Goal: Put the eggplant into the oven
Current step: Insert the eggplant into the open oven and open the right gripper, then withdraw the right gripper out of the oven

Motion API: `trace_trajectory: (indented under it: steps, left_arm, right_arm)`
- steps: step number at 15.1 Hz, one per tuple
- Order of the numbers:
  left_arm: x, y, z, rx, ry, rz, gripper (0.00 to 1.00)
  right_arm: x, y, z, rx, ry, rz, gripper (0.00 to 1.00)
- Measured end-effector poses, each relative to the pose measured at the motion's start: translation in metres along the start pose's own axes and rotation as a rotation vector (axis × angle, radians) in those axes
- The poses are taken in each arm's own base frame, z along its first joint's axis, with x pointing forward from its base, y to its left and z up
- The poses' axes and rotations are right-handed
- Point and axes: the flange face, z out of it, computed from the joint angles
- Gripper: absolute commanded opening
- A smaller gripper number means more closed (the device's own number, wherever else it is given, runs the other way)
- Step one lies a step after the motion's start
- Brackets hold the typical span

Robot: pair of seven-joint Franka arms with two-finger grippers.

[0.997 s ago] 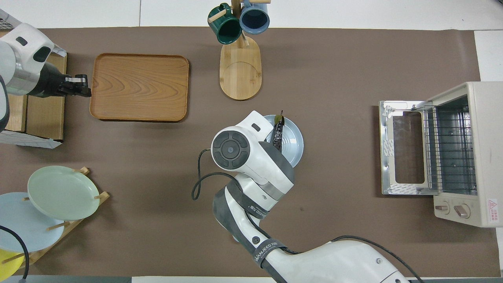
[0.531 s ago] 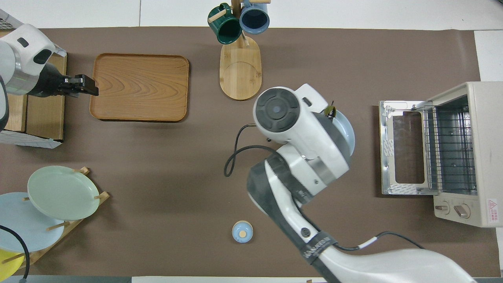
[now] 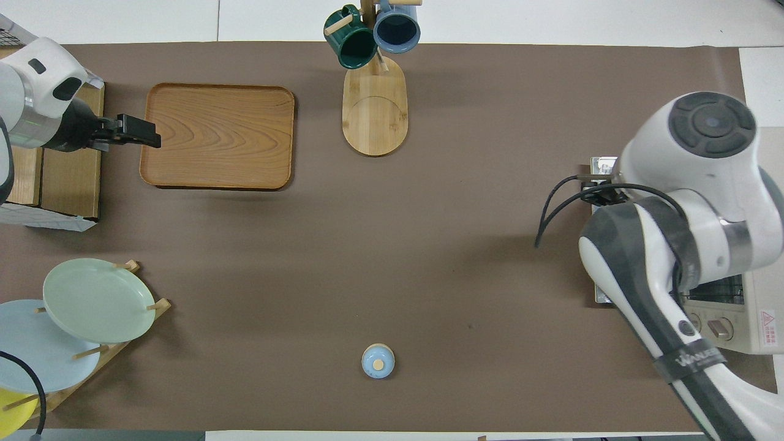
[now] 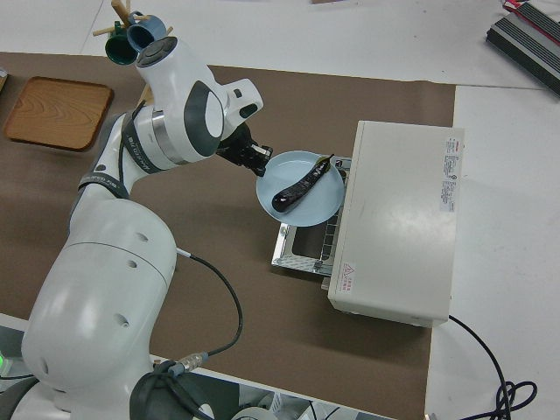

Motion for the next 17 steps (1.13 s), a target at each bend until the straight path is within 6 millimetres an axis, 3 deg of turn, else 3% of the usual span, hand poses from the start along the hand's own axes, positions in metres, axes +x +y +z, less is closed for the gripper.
trace_trajectory:
  steps: [3,6,8,9,10,12,15,17]
  left_arm:
    - [-0.004,0.003,-0.009,0.006,-0.01,0.009,1.0]
    - [-0.015,0.015,-0.034,0.036,-0.025,0.042,1.0]
    - [-0.028,0.024,-0.058,0.062,-0.032,0.065,1.0]
    - [-0.035,0.029,-0.07,0.068,-0.039,0.073,1.0]
    - [-0.043,0.033,-0.081,0.074,-0.047,0.081,1.0]
    - [-0.058,0.039,-0.098,0.084,-0.074,0.089,1.0]
    - [-0.08,0.047,-0.109,0.089,-0.127,0.101,1.0]
    - [-0.09,0.048,-0.105,0.092,-0.145,0.103,1.0]
  right_arm:
    - [0.001,0.057,0.018,0.008,-0.027,0.006,0.0]
    - [0.001,0.091,0.044,0.022,-0.02,-0.033,0.0]
    - [-0.002,0.092,0.054,0.046,-0.002,-0.038,0.0]
    - [-0.006,0.09,0.06,0.051,0.011,-0.042,0.07]
    - [-0.01,0.089,0.066,0.053,0.025,-0.045,0.29]
    - [-0.016,0.092,0.076,0.056,0.038,-0.043,0.5]
    - [-0.017,0.085,0.07,0.058,0.056,-0.057,0.47]
    - [-0.017,0.064,0.061,0.103,0.08,-0.061,0.39]
